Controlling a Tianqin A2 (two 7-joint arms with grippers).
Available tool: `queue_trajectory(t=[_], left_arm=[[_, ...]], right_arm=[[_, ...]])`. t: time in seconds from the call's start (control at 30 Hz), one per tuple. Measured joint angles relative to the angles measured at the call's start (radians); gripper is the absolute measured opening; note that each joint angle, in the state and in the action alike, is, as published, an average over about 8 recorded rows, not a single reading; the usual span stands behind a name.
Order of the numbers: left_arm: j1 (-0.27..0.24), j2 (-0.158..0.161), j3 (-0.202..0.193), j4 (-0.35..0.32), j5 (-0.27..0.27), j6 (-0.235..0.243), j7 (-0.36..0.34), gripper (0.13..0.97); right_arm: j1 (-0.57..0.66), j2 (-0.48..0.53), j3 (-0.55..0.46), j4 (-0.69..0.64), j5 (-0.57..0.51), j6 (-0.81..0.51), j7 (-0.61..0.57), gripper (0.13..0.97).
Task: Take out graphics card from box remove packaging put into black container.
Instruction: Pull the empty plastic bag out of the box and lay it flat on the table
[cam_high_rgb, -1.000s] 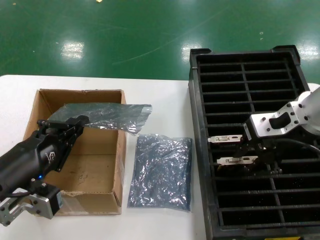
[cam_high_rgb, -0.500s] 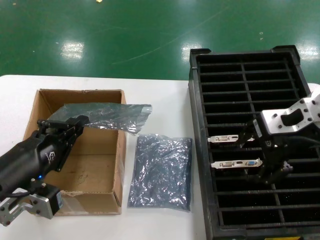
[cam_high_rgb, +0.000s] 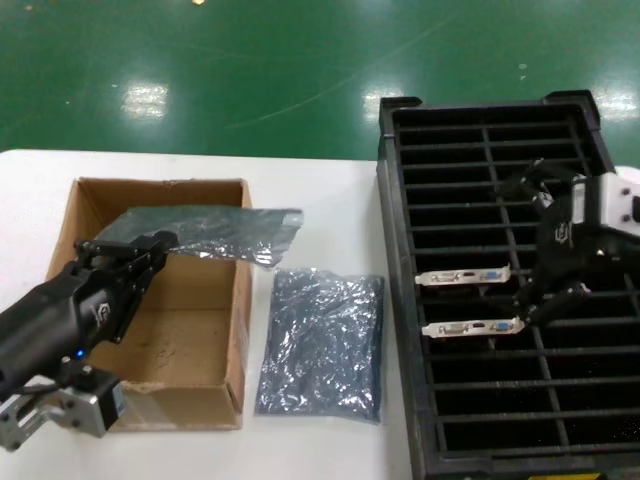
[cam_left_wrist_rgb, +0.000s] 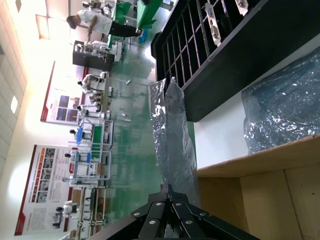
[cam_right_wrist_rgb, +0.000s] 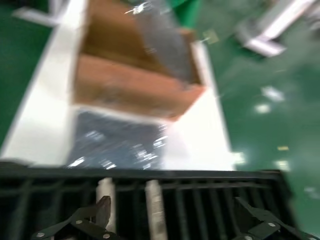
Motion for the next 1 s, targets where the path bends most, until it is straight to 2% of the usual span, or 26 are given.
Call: queue_trajectory(t=[0.17,0.27,0.4,0.5,0.57,0.63,0.8,0.9,1.0], left_arm=[[0.0,0.0,0.0,0.0,0.0,0.0,0.0,0.14],[-0.002,0.001,-0.001,-0.003,0.007,0.004,-0.015,0.14],[-0.017,0.021,-0.016,-0.019,0.052,0.041,-0.107,0.14],[-0.04,0.074,-0.054,-0.042,0.111,0.119,-0.232,0.14],[-0.062,0.13,-0.092,-0.056,0.148,0.194,-0.324,0.14],[-0.089,0.202,-0.135,-0.067,0.181,0.282,-0.417,0.14],[-0.174,0.414,-0.254,-0.062,0.285,0.514,-0.65,0.14],[-0.233,0.55,-0.329,-0.04,0.397,0.657,-0.794,0.14],[-0.295,0.676,-0.401,-0.016,0.541,0.804,-0.943,0.14]], right_arm=[[-0.157,0.013,0.137,0.018,0.062,0.186,-0.053,0.821],[-0.211,0.009,0.184,0.016,0.081,0.248,-0.083,0.875],[-0.227,0.007,0.199,0.015,0.087,0.266,-0.093,0.904],[-0.227,0.007,0.198,0.015,0.087,0.265,-0.093,0.932],[-0.227,0.007,0.198,0.015,0.087,0.265,-0.092,0.951],[-0.227,0.007,0.198,0.015,0.087,0.265,-0.092,0.953],[-0.227,0.007,0.198,0.015,0.087,0.265,-0.092,0.962],[-0.227,0.007,0.198,0.015,0.087,0.265,-0.092,0.966],[-0.227,0.007,0.198,0.015,0.087,0.265,-0.092,0.966]])
